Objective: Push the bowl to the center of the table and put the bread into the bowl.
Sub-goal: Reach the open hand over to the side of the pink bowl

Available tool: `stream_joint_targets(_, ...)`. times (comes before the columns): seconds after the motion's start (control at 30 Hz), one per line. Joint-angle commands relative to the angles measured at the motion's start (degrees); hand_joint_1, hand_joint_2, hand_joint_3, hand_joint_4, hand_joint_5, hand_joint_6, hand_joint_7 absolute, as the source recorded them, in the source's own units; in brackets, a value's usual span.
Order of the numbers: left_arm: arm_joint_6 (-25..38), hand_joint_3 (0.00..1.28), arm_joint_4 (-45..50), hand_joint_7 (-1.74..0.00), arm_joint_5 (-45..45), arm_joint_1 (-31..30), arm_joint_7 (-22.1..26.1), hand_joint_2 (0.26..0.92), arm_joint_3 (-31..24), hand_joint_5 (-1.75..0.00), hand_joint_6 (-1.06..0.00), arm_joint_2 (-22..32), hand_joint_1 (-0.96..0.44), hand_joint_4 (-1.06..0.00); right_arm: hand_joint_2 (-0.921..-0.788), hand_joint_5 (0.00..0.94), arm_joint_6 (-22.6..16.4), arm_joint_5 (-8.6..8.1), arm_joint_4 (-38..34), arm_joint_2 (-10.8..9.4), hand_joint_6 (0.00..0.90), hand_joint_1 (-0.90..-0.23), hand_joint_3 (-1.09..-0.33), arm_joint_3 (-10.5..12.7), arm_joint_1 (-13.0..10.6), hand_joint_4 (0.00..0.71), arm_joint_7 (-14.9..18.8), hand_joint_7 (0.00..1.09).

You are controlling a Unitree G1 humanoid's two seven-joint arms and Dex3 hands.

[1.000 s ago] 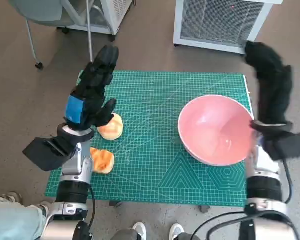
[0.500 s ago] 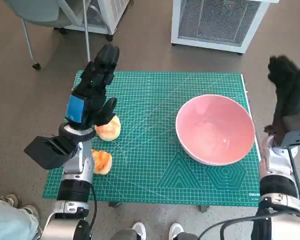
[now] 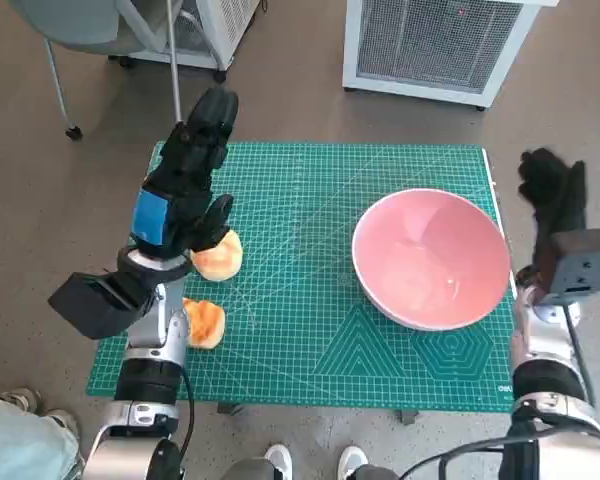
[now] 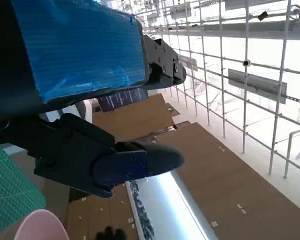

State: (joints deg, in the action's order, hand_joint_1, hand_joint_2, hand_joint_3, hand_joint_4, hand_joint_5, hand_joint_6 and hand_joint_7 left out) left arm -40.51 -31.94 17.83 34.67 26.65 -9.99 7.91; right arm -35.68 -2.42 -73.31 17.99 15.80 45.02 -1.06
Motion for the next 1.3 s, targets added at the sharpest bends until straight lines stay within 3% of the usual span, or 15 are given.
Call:
stream_joint_targets(0.03,0.15,0.52,1.81,0.0,-0.24,-0.42,-0.4,0.921,-0.27,0.0,-0.29,0.57,-0.66,-0.14,-0.921,0.001,2.97,-1.62,-1.66,-2.72,0.064,-0.638,-0.873,1.15,-1.99,0.221,1.85,0.53)
stream_joint_targets(0.43,0.47,0.52,3.89,0.0,-1.3,-1.74,-1.57,0.921,-0.18,0.0,-0.29,1.77,-0.67,-0.14,-0.921,0.0,6.56,-5.04,-2.06,-8.77,0.109,-0.706,-0.797,3.96,-0.7,0.218,5.36,0.46)
stream_joint_targets(0.6,0.71,0.52,4.6,0.0,-1.56,-2.22,-1.9,0.921,-0.29,0.0,-0.29,2.24,-0.67,-0.13,-0.921,0.003,7.6,-5.89,-2.13,-10.34,0.136,-0.685,-0.809,4.76,0.19,0.223,6.23,0.4)
stream_joint_targets(1.03,1.62,0.53,6.31,0.0,-1.86,-3.32,-3.06,0.921,-0.34,0.0,-0.28,2.85,-0.68,-0.13,-0.921,0.005,9.04,-7.62,-2.05,-13.86,0.172,-0.652,-0.858,6.11,2.95,0.237,9.56,0.38)
stream_joint_targets(1.3,2.74,0.53,7.74,0.0,-1.21,-3.89,-3.18,0.921,-0.43,0.0,-0.28,2.98,-0.68,-0.13,-0.921,0.005,9.08,-7.25,-1.98,-15.59,0.172,-0.635,-0.9,5.97,4.06,0.24,10.8,0.35)
